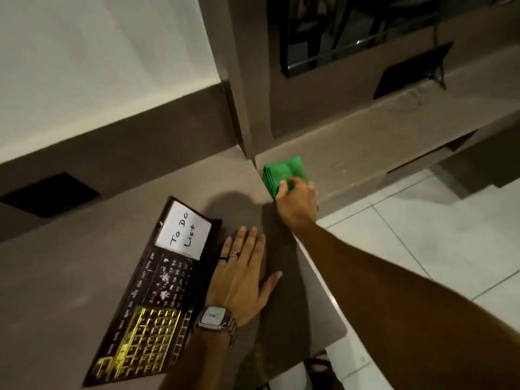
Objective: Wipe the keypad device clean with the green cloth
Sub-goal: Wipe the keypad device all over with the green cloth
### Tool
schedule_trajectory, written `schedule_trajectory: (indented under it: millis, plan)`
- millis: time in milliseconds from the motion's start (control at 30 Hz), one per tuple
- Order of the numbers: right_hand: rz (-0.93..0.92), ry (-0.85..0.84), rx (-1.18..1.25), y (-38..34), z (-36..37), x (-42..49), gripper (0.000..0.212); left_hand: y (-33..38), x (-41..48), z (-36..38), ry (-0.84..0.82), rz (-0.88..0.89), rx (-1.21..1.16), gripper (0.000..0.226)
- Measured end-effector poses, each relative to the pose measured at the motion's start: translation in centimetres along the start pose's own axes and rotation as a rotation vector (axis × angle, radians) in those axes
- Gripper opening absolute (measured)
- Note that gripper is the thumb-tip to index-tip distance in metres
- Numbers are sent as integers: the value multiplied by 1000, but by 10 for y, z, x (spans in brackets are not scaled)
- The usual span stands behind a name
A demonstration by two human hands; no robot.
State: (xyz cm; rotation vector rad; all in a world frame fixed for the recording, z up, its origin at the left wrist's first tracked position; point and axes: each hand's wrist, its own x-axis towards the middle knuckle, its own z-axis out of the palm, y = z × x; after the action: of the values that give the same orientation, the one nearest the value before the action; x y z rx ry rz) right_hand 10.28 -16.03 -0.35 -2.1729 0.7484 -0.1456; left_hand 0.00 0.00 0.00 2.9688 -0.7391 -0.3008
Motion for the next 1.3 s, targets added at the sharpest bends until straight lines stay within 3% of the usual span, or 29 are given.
schedule_trajectory:
  millis: [167, 300, 500, 667, 867, 1000, 1100, 1200, 1300]
  plan:
    - [175, 0, -14, 8, 15, 45, 47, -4, 3, 29, 1, 23, -18, 86]
    - [285, -95, -47, 18, 18, 67, 69, -5, 4, 29, -7, 27, -17, 88]
    - [419, -280, 333, 22, 14, 85, 58, -5, 4, 29, 6, 25, -63, 88]
    - [223, -283, 462, 9, -1, 66, 35, -7, 4, 32, -5, 42, -73, 88]
    - [-53, -276, 632, -4, -51, -7, 47, -5, -1, -2, -120, 57, -17, 88]
    - [-60, -252, 638, -8, -66, -68, 44, -13, -26, -69, 77, 78, 49, 83]
    - [-39, -292, 613, -12, -62, -115, 46, -38, -64, -116, 219, -9, 50, 84]
    - [-174, -389, 526, -18, -45, -157, 54, -74, -105, -132, 91, -158, 26, 106]
    - [-468, -400, 393, -20, -23, -185, 83, -92, -133, -123, -89, -212, 33, 125]
